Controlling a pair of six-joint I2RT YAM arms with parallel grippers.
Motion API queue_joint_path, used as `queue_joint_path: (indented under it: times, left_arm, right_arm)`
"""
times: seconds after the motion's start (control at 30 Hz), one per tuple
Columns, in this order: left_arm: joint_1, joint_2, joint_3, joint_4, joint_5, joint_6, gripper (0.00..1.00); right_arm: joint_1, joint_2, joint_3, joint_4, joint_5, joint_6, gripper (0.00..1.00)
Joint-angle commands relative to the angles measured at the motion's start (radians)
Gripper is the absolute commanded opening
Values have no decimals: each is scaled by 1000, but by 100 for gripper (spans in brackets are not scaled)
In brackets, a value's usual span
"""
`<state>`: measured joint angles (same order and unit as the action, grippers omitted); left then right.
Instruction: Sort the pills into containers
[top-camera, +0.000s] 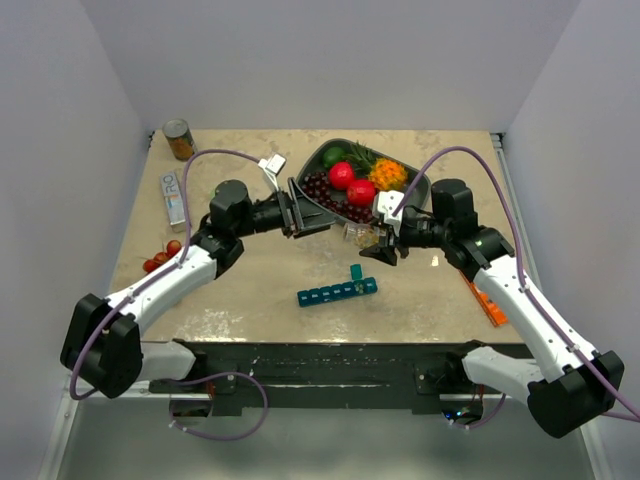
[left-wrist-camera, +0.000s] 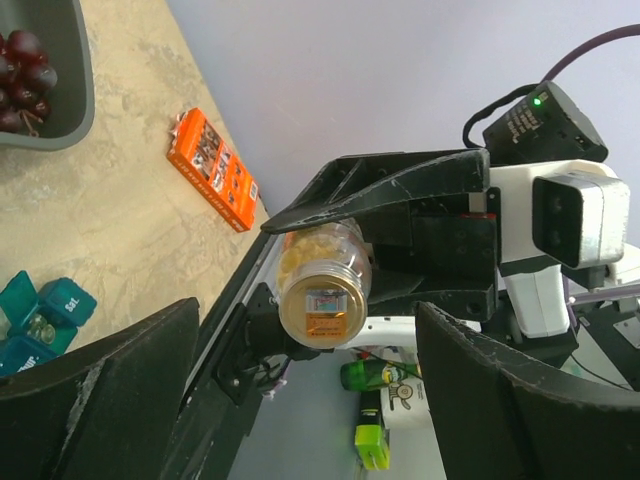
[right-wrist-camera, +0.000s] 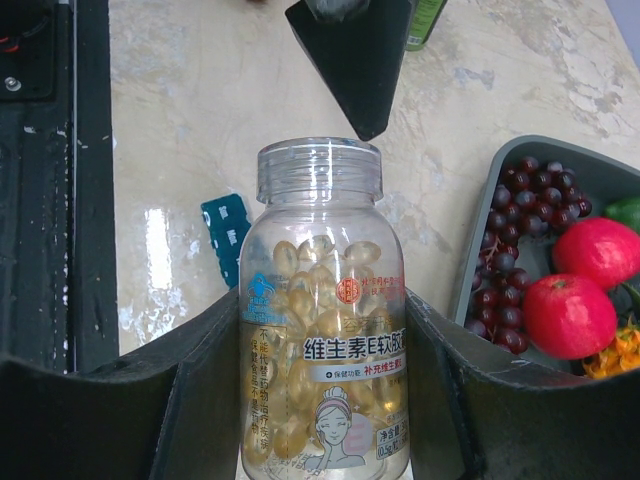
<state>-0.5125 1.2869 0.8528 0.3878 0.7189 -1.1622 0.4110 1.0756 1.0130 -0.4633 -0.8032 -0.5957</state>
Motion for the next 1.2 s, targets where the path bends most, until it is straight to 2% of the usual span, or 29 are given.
queue_joint_path:
  times: [0.0, 0.37, 0.6, 0.63, 0.7, 0.73, 0.8, 0.97, 1.07, 1.1, 1.17]
  left_arm:
    - [-20, 12, 54, 5, -18, 19, 91]
    - [-83, 68, 95, 5, -4, 29, 84]
    - [-113, 91, 106, 17, 7, 32, 75]
    - [-119, 92, 106, 19, 10, 30, 69]
    - [-123, 92, 107, 25, 20, 33, 64]
    - [-126, 92, 106, 28, 25, 35, 56]
    - [-127, 94, 106, 36, 43, 44, 49]
    - [-127, 94, 95, 94, 103, 84, 23]
    - [-129, 94, 118, 62, 155, 202, 15]
    - [-129, 89, 136, 39, 177, 293, 13]
    - [-127, 77, 161, -76, 183, 425, 10]
  right_arm:
    - [-3, -13, 19, 17, -22, -9, 0]
    - [-5, -6, 15, 31, -27, 10, 0]
    - [-3, -6, 15, 40, -22, 17, 0]
    - [-5, -6, 13, 41, -22, 20, 0]
    - [-3, -9, 9, 46, -17, 27, 0]
    - [-3, -9, 7, 48, -17, 31, 0]
    - [-5, -11, 1, 58, -25, 48, 0]
    - [-5, -14, -17, 100, -59, 109, 0]
    - [-5, -17, -49, 147, -119, 189, 0]
    - [-5, -23, -62, 167, -138, 221, 0]
    - [-5, -29, -114, 262, -212, 350, 0]
